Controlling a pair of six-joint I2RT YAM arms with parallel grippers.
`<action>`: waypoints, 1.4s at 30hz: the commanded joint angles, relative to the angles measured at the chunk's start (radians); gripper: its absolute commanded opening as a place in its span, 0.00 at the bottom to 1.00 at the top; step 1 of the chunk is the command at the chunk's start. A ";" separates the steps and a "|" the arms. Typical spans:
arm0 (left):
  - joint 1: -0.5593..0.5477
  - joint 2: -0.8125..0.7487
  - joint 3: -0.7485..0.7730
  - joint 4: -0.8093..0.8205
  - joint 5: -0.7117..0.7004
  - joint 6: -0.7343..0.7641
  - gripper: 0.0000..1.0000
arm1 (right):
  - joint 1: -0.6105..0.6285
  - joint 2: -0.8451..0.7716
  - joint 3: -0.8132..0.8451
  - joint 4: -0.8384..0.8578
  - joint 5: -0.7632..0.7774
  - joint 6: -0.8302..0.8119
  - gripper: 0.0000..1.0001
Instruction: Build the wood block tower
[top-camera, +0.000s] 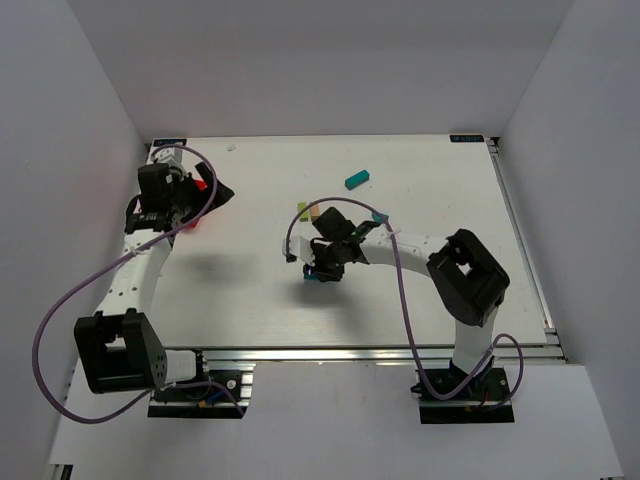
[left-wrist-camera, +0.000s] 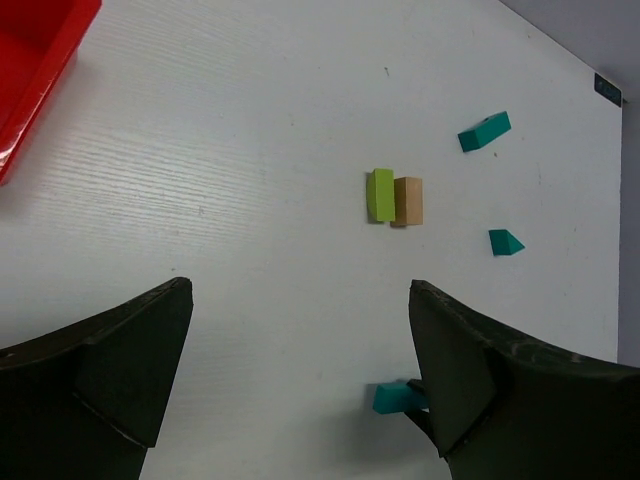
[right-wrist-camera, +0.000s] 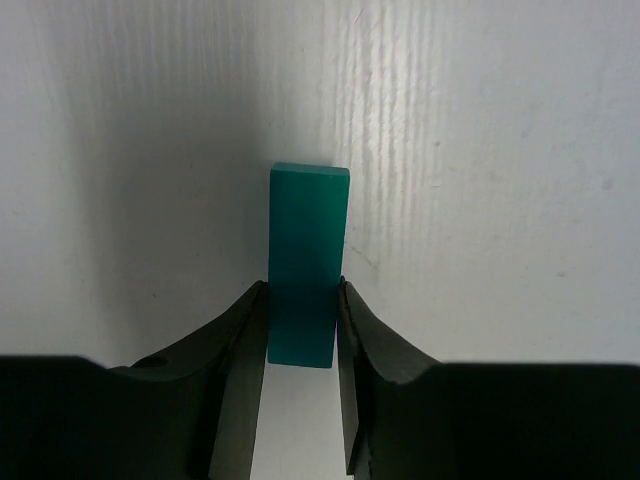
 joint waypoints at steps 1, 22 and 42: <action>-0.002 0.033 0.035 0.043 0.066 0.049 0.98 | 0.008 0.037 0.053 -0.045 0.013 -0.051 0.08; -0.133 0.401 0.279 -0.052 0.109 0.128 0.98 | -0.024 -0.249 -0.053 0.131 0.145 0.176 0.78; -0.433 0.938 0.801 -0.321 -0.285 0.060 0.94 | -0.179 -0.652 -0.394 0.319 0.686 0.826 0.89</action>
